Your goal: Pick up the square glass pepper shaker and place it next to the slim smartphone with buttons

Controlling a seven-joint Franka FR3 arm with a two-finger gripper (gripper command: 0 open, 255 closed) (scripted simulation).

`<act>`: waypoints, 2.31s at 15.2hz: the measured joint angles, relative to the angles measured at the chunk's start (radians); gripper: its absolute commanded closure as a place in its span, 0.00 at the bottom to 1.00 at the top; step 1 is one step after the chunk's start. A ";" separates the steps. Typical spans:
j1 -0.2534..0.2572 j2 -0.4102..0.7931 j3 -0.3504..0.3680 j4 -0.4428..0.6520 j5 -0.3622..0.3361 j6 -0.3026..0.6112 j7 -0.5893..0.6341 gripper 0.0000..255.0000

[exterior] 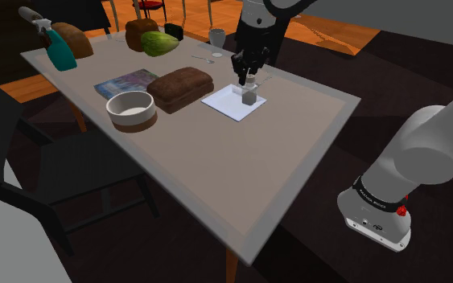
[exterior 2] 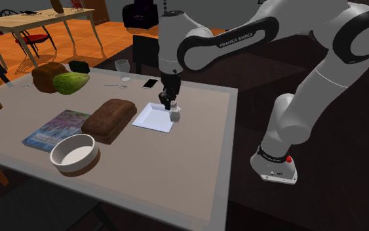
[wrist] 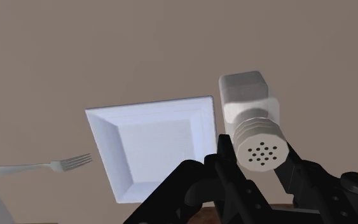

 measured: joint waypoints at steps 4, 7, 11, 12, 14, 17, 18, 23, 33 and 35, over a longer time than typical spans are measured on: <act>-0.038 0.064 -0.053 0.045 -0.016 0.018 -0.081 1.00; -0.065 0.131 -0.088 0.098 -0.026 0.033 -0.138 1.00; -0.101 0.218 -0.133 0.181 -0.031 0.038 -0.216 1.00; -0.109 0.247 -0.142 0.208 -0.032 0.039 -0.233 1.00; -0.127 0.291 -0.160 0.256 -0.030 0.036 -0.270 1.00; -0.152 0.384 -0.183 0.353 -0.026 0.032 -0.319 1.00; -0.162 0.403 -0.191 0.367 -0.023 0.036 -0.339 1.00; -0.208 0.557 -0.219 0.556 -0.006 0.001 -0.418 1.00; -0.326 0.965 -0.248 1.148 0.034 -0.186 -0.555 1.00; -0.351 1.118 -0.246 1.399 0.040 -0.279 -0.567 1.00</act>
